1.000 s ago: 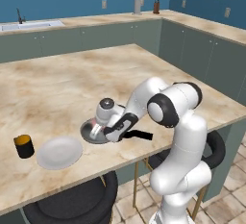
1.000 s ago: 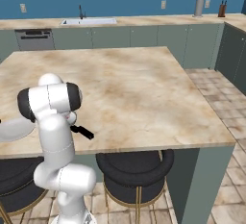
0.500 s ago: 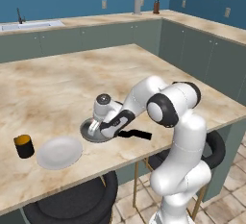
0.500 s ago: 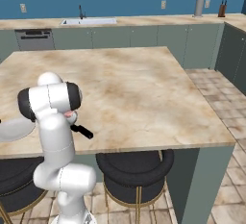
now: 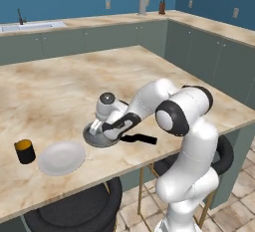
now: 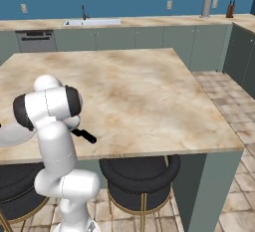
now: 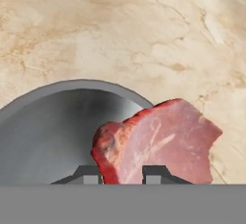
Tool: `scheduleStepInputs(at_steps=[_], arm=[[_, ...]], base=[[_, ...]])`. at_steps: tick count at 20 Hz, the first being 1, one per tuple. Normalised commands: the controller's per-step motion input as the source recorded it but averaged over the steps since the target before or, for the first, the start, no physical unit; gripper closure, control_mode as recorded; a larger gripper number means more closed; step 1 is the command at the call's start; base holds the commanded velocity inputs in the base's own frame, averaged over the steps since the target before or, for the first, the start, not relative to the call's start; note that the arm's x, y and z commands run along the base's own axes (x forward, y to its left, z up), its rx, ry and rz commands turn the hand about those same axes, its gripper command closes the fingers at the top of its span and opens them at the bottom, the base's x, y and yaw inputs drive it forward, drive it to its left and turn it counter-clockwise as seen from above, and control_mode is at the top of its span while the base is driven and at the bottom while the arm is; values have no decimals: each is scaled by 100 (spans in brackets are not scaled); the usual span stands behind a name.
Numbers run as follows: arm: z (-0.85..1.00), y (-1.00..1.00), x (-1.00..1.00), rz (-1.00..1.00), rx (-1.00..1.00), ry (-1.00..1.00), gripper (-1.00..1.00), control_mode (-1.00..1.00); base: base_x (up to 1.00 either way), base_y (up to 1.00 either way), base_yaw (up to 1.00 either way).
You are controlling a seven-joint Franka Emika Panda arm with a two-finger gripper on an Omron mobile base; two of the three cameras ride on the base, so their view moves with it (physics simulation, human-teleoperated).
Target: Pick up the pan with the steak in it and place it on the dining table. Then place the steak on the plate.
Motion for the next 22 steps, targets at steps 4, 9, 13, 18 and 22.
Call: scheduleStepInputs(at_steps=[4, 9, 13, 18, 22], arm=[[51, 19, -22, 0, 1, -7, 100, -100], [31, 19, -42, 4, 5, 0, 100, -100], [31, 20, -40, 6, 12, 0, 100, -100], [31, 34, -41, 5, 12, 0, 100, -100], [25, 53, -48, 3, 7, 0, 100, -100]], base=[[0, 0, 0], [0, 0, 0], [0, 0, 0], [0, 0, 0], [0, 0, 0]])
